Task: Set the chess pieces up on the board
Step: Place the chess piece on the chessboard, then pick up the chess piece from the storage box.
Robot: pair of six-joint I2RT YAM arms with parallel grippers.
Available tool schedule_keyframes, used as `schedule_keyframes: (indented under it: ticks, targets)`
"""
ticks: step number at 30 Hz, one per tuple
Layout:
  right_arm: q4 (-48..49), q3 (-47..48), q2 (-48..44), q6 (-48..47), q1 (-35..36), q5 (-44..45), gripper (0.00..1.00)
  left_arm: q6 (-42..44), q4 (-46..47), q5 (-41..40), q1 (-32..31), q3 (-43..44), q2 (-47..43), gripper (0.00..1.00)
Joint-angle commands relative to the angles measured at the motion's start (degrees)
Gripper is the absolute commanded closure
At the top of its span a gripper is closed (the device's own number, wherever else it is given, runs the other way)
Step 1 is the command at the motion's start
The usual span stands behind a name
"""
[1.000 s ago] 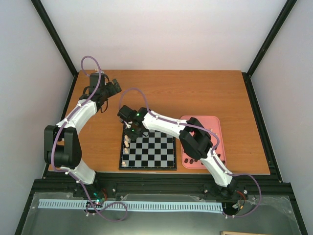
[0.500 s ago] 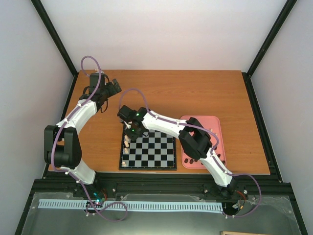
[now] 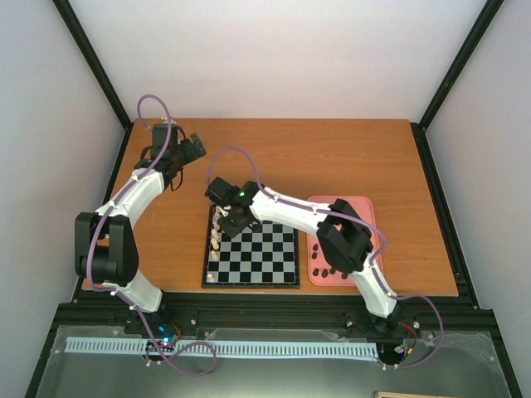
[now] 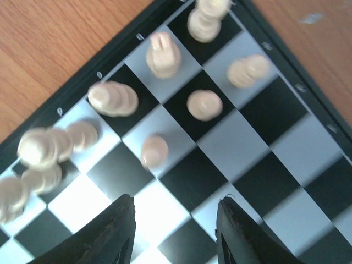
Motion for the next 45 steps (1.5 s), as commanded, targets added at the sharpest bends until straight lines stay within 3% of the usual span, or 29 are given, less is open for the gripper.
schedule_keyframes:
  ticks: [1,3,5,15,22,30,37,45]
  targets:
    - [1.24,-5.08,-10.10,0.55,0.50,5.22,0.56,0.40,0.67,-0.27,0.44,0.59,-0.84,0.00]
    - [1.75,-8.70,-14.00,1.70,0.31,8.89,0.49,0.40,0.72,-0.10,0.40,0.51,-0.88,0.00]
    - [2.45,-13.35,-17.90,3.90,-1.20,10.22,0.47,0.40,0.72,-0.15,0.44,0.51,-0.90,0.00]
    - [7.62,-42.09,-36.30,12.29,-19.13,17.33,0.47,0.40,0.90,0.43,0.42,0.59,-0.58,0.00]
    - [10.03,-53.12,-41.54,13.21,-30.61,19.59,0.49,0.24,1.07,1.02,0.41,0.85,0.23,0.00]
    - [15.56,-55.77,-41.52,9.49,-31.58,10.33,0.52,0.14,1.25,1.31,0.44,0.77,0.30,0.00]
    - [15.76,-54.50,-39.16,7.67,-31.58,9.08,0.53,0.05,1.25,1.22,0.44,0.92,0.90,0.00]
    - [15.89,-55.01,-36.35,7.52,-31.60,9.14,0.62,0.13,1.24,1.13,0.44,1.16,1.25,0.00]
